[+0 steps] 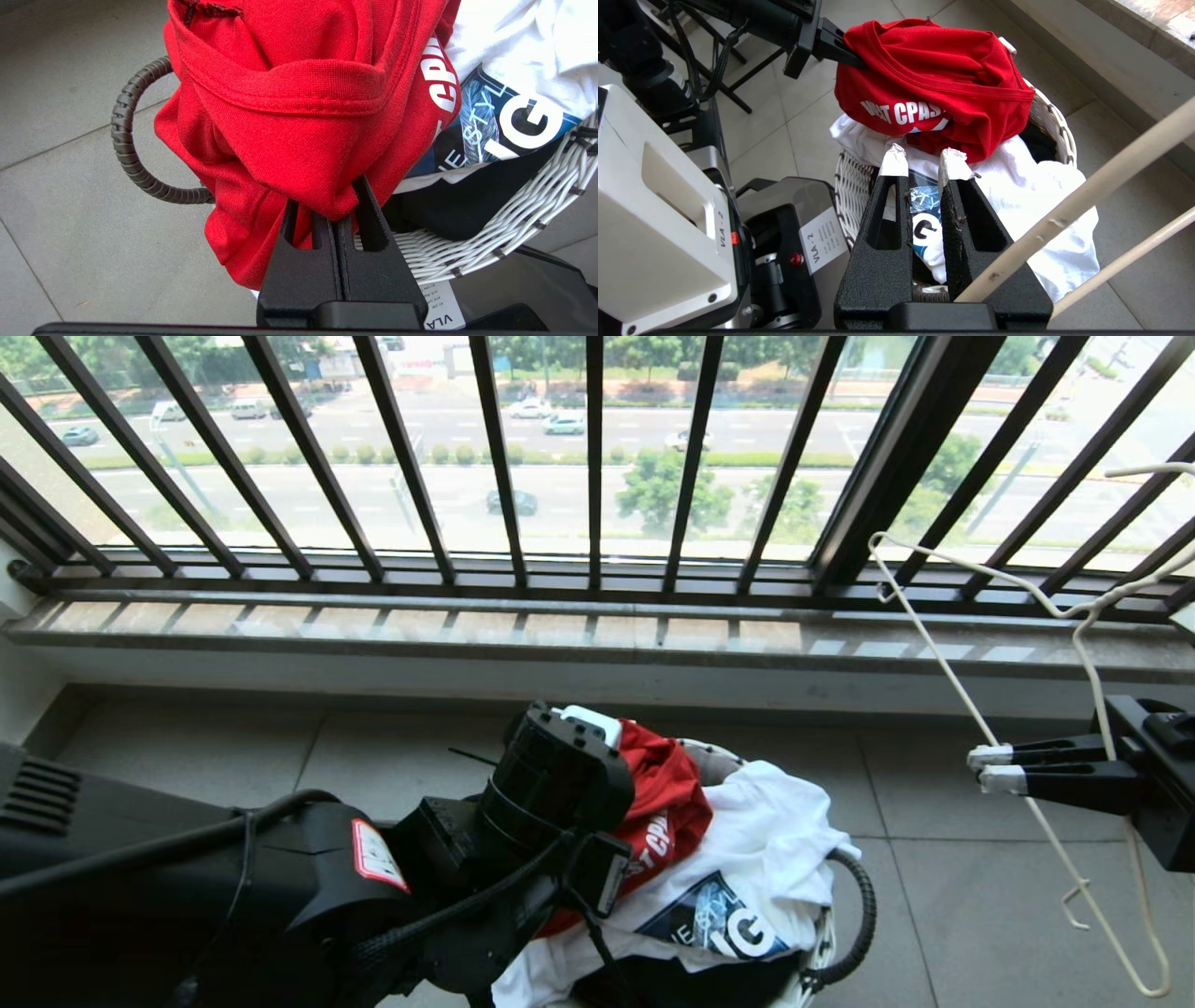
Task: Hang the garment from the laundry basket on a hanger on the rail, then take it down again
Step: Pick up clothes from the basket
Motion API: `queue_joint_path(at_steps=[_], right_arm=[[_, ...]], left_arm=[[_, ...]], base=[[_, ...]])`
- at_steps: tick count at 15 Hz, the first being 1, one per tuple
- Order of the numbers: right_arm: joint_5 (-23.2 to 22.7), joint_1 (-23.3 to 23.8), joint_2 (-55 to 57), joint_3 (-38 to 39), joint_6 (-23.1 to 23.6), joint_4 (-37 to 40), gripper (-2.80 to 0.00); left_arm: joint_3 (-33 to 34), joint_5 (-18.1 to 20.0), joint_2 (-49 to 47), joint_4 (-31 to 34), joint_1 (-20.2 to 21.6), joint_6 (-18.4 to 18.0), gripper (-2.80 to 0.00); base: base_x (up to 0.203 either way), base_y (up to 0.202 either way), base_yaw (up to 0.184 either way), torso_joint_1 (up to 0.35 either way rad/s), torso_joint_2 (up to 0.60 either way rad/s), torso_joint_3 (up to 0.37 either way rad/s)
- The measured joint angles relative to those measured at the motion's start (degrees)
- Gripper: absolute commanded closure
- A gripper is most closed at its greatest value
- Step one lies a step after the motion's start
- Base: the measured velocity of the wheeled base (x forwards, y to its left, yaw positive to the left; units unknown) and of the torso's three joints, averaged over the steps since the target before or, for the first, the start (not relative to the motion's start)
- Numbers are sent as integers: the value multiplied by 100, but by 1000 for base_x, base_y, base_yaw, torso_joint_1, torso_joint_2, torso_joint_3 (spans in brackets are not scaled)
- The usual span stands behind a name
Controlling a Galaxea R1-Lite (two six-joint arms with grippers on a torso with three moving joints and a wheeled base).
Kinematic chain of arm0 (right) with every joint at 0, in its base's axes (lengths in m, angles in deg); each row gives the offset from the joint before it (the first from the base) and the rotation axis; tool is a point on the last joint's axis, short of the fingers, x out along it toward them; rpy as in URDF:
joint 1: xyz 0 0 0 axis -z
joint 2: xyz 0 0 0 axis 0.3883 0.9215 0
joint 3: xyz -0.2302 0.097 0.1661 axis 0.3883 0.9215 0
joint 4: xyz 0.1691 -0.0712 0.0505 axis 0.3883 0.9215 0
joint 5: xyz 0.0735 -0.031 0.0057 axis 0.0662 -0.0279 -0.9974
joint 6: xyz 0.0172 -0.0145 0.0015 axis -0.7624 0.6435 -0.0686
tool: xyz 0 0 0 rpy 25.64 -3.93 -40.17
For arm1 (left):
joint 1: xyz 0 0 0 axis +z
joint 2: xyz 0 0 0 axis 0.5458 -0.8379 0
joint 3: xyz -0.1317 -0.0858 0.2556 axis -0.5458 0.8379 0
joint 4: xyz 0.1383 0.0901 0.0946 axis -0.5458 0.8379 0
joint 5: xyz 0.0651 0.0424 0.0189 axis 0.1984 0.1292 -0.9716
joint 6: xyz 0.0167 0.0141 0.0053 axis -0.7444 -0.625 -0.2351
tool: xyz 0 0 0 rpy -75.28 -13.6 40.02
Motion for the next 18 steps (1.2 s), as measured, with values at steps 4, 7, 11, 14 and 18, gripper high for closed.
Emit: queue_joint_path(at_steps=[4, 7, 11, 14, 18], right_arm=[[-1, 13, 30, -15, 3, -9, 0], [0, 32, 55, -37, 3, -7, 0], [0, 44, 63, -41, 3, -1, 0], [0, 46, 66, -47, 3, -1, 0], [-1, 46, 92, -50, 4, 0, 0]], left_arm=[[1254, 22, -562, -1594, -332, 14, -45], [1399, 19, -749, -1649, -409, 9, -280], [1447, 10, -552, -1528, -447, -29, -280], [1264, 14, 341, -623, -450, -56, -280], [89, 5, 1502, 1275, -327, -37, 0]], base=[[0, 0, 0, 0, 0, 0], [0, 0, 0, 0, 0, 0], [0, 0, 0, 0, 0, 0], [0, 0, 0, 0, 0, 0], [0, 0, 0, 0, 0, 0]])
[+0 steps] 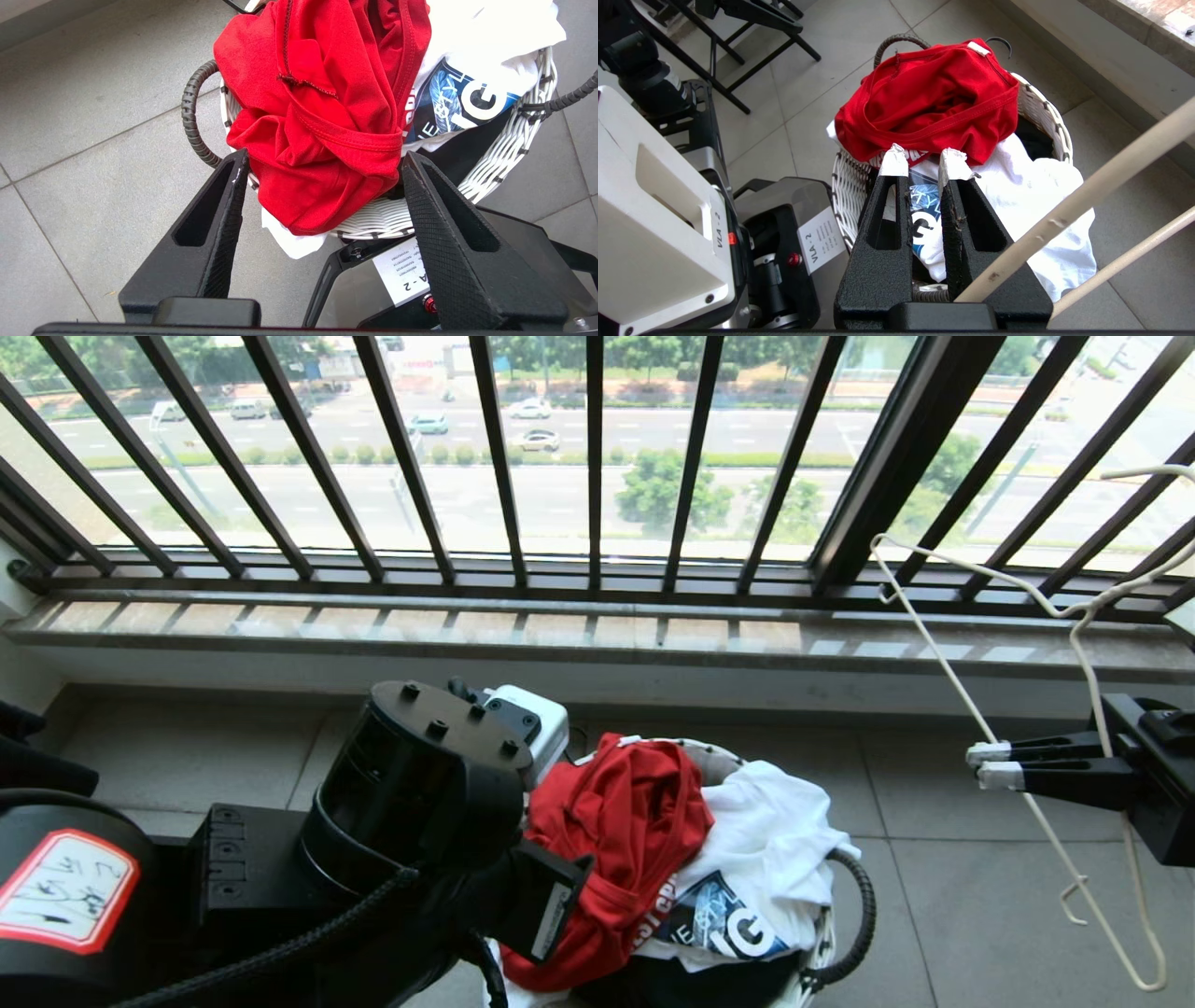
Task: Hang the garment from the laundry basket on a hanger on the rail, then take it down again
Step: Pick up clothes from the basket
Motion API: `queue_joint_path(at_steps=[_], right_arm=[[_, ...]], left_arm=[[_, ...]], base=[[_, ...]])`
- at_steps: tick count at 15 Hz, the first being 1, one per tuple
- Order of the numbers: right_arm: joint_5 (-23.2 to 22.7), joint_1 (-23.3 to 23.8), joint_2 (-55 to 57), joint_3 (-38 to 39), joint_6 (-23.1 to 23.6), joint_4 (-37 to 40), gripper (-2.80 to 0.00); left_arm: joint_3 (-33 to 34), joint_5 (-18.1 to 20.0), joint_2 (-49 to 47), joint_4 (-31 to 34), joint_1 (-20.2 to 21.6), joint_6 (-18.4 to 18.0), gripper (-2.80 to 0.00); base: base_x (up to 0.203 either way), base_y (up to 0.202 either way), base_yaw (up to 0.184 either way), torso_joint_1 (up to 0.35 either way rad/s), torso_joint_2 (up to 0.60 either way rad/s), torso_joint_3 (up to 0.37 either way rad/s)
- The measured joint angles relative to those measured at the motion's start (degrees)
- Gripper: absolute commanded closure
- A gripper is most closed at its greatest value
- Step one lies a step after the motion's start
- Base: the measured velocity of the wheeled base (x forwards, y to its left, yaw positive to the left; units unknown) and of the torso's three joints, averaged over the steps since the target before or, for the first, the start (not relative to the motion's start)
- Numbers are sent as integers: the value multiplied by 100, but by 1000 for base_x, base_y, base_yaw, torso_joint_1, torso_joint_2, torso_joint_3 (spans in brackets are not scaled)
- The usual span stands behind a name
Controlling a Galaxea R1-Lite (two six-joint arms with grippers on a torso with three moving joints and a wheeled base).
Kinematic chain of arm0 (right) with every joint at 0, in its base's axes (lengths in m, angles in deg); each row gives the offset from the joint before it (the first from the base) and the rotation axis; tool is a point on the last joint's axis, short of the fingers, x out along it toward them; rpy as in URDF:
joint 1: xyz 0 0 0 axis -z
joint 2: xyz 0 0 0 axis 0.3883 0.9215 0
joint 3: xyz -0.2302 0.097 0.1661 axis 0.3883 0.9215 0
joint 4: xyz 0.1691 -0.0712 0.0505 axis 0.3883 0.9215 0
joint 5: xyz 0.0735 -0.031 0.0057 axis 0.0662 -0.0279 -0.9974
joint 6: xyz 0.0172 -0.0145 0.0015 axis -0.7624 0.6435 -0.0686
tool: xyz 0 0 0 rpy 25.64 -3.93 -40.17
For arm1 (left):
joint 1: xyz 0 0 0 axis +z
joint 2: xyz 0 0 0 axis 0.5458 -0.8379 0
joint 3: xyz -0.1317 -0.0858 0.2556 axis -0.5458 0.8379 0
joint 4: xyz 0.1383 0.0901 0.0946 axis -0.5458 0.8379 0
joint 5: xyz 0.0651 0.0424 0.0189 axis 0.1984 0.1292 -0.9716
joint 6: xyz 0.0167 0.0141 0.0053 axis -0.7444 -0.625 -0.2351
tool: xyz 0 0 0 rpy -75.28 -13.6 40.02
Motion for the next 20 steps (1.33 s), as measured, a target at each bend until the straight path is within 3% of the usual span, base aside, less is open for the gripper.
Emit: queue_joint_path(at_steps=[3, 8, 9, 18, 20], right_arm=[[1, 0, 42, 2, 8, 0, 0], [-2, -5, 112, -9, 10, -9, 0], [1, -5, 117, -10, 10, -10, 0], [1, -2, 129, -9, 2, -59, 0], [1, -2, 129, -6, 2, -59, 0]], left_arm=[[-581, -5, -184, 579, 228, 32, 0], [-1128, 11, -1145, 705, 727, 413, 0], [-1192, 11, -1328, 699, 799, 491, -280], [-1536, 18, -2310, 675, 1158, 723, -280], [-1678, 20, -2462, 671, 1254, 916, -280]], base=[[0, 0, 0, 0, 0, 0], [0, 0, 0, 0, 0, 0], [0, 0, 0, 0, 0, 0], [0, 0, 0, 0, 0, 0], [0, 0, 0, 0, 0, 0]])
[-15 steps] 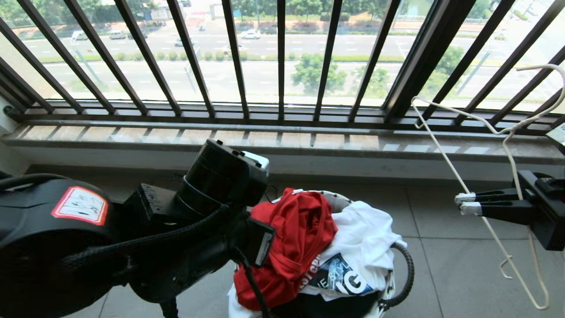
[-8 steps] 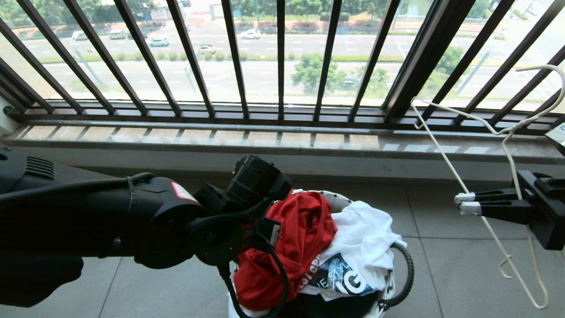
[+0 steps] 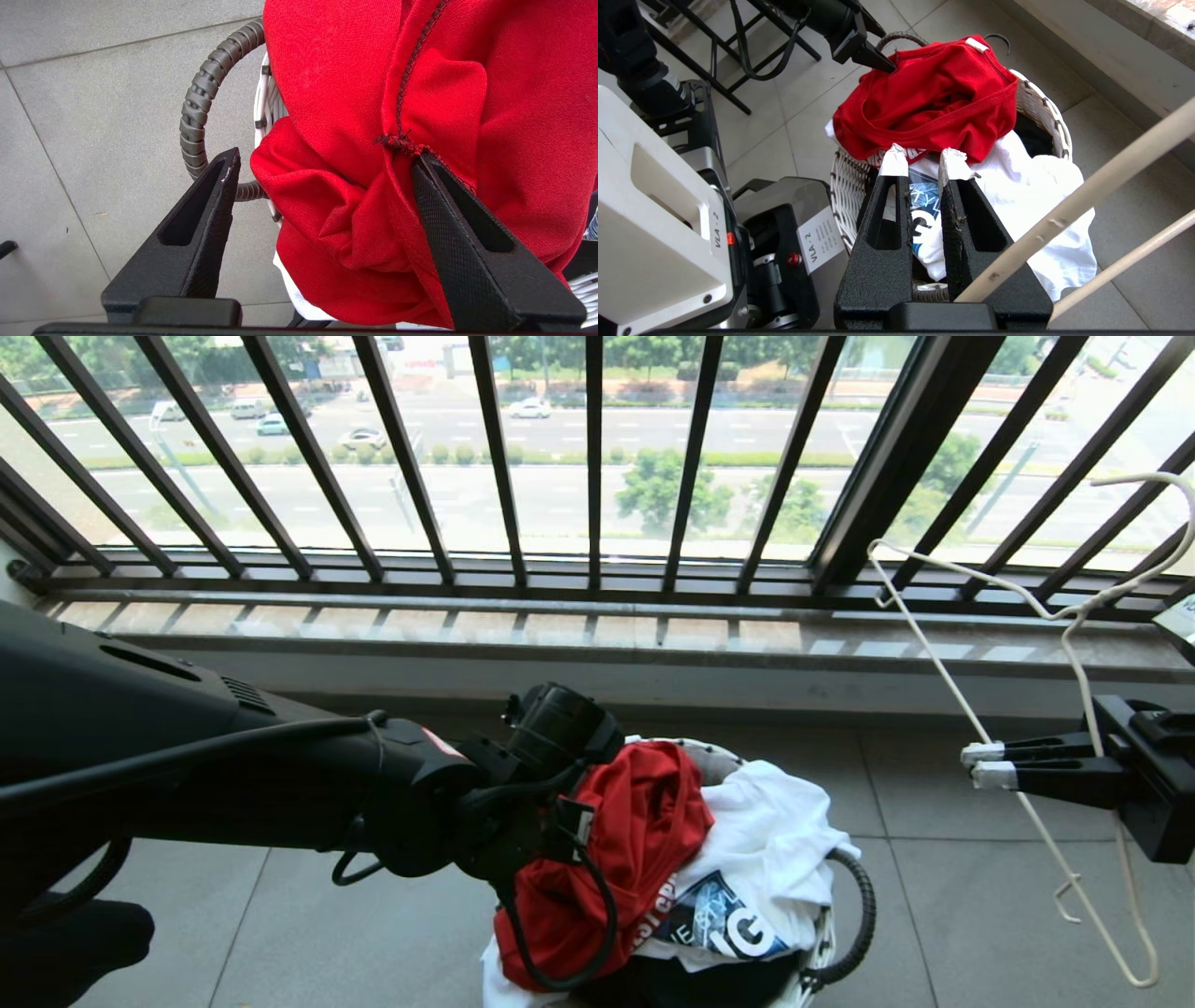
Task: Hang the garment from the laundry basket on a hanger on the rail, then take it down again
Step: Pick up clothes from the basket
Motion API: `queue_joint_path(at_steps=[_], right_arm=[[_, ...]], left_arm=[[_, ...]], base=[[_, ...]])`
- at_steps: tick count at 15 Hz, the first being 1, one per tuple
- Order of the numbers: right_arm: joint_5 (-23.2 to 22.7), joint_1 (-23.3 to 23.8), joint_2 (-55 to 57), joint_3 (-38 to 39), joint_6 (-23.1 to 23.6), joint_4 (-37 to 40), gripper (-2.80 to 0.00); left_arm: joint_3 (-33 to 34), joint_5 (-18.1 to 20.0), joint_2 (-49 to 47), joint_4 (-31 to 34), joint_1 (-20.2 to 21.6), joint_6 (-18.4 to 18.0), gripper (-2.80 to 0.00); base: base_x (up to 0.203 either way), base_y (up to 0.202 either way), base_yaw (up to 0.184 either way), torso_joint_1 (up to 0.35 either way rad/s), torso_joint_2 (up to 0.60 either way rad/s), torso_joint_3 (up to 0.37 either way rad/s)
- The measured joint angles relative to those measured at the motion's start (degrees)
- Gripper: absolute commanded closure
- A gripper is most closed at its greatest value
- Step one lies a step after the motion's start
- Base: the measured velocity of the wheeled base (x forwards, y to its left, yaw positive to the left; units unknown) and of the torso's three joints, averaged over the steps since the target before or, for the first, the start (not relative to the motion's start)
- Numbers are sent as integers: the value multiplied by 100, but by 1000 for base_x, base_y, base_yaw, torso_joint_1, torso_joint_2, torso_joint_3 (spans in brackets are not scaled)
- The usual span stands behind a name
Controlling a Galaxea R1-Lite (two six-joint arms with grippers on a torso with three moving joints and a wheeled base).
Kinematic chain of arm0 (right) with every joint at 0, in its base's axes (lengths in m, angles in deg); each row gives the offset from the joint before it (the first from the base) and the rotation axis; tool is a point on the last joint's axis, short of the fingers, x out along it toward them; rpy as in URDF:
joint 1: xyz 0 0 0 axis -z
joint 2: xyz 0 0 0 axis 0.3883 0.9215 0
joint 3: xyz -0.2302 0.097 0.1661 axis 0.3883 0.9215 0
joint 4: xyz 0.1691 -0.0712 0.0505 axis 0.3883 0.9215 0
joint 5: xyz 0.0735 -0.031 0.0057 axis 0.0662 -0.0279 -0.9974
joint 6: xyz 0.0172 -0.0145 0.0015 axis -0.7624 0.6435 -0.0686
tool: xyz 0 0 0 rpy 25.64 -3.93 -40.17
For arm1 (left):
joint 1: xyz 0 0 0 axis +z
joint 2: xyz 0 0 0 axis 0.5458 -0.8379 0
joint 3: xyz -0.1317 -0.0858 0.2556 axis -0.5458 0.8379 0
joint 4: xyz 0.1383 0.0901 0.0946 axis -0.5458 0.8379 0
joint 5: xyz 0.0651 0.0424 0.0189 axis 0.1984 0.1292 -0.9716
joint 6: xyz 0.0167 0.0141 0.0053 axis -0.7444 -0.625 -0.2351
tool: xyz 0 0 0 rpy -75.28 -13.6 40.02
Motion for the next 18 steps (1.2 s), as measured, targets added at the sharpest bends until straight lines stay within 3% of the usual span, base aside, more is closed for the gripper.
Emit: queue_joint_path(at_steps=[4, 11, 18], right_arm=[[0, 0, 0, 4, -2, -2, 0], [0, 0, -1, 6, -2, -5, 0], [-1, 0, -4, 6, -1, -5, 0]], left_arm=[[-79, 282, -116, -198, 44, 118, -280], [-79, 297, -221, -449, 137, 152, -280], [-68, 826, -104, -446, 81, 462, -280]], base=[[0, 0, 0, 0, 0, 0], [0, 0, 0, 0, 0, 0], [0, 0, 0, 0, 0, 0]])
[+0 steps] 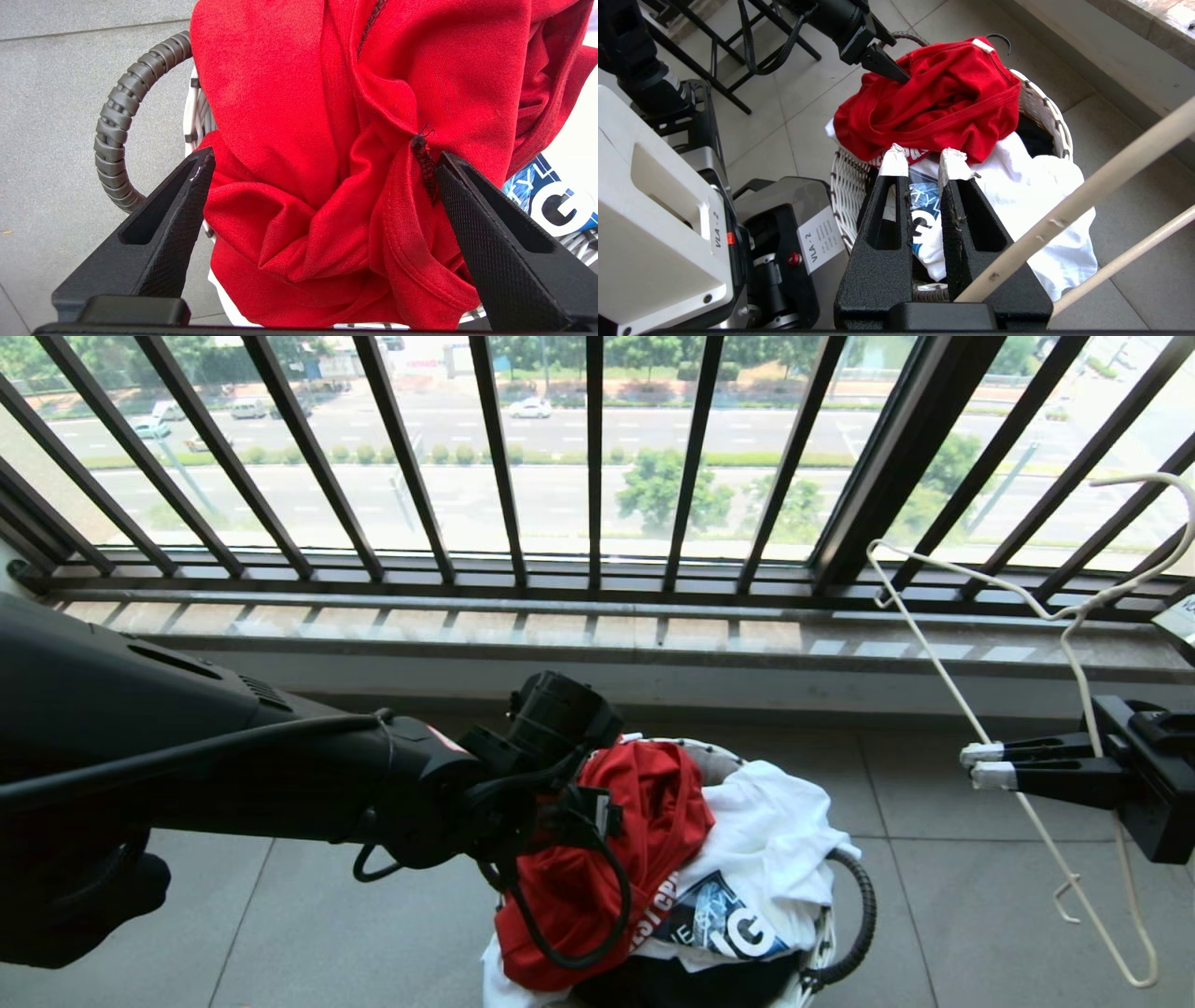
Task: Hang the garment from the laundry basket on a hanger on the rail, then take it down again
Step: Pick up clothes from the basket
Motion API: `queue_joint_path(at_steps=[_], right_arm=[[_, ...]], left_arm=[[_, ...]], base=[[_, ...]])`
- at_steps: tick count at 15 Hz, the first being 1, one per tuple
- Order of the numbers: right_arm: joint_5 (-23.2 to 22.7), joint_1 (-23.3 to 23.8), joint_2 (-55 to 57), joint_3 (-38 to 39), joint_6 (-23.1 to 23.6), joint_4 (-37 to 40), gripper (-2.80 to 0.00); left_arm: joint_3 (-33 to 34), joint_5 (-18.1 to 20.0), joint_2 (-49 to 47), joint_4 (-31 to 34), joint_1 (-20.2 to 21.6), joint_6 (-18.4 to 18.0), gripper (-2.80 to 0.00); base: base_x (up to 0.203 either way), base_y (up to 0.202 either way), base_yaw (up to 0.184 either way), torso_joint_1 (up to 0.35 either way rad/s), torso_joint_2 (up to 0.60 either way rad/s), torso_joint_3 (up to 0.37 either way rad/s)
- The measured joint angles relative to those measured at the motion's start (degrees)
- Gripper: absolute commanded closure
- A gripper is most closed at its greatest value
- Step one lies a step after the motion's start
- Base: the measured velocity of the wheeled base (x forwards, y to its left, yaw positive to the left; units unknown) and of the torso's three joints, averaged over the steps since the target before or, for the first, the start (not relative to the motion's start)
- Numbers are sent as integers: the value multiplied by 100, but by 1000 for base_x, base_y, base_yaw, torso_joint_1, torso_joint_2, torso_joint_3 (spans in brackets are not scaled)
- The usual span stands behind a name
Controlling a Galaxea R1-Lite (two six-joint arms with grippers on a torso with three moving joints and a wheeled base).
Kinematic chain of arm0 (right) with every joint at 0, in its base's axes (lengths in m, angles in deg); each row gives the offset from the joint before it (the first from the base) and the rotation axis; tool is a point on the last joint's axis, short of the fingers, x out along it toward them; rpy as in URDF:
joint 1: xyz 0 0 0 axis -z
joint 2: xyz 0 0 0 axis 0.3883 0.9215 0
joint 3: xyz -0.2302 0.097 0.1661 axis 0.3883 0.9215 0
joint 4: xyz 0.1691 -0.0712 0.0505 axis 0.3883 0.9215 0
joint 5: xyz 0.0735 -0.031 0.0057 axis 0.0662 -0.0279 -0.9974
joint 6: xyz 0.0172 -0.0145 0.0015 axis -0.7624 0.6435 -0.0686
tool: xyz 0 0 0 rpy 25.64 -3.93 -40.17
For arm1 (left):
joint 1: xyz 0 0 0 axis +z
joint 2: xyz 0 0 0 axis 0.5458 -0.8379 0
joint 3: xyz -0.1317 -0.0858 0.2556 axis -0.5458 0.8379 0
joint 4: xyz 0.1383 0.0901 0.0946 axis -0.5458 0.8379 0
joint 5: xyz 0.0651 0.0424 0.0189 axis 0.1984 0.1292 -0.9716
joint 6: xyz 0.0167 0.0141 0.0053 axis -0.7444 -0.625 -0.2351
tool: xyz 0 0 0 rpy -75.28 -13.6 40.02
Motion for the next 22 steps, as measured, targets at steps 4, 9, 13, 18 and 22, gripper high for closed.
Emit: queue_joint_path(at_steps=[4, 9, 13, 18, 22], right_arm=[[0, 0, 0, 0, -2, 0, 0], [-1, 0, 0, 0, 1, 0, 0], [-2, 0, 0, 0, 3, 0, 0], [0, 0, 0, 0, 1, 0, 0], [-1, 0, -2, 0, 1, 0, 0]], left_arm=[[-2, -69, -61, -2, -16, -12, -280], [-13, -85, -84, -5, -9, -17, 0], [-16, -81, -72, -5, -9, -17, 0], [-11, -85, -74, -5, -2, -22, 0], [-13, -90, -76, -5, 2, -18, 0]], base=[[0, 0, 0, 0, 0, 0], [0, 0, 0, 0, 0, 0], [0, 0, 0, 0, 0, 0], [0, 0, 0, 0, 0, 0], [0, 0, 0, 0, 0, 0]])
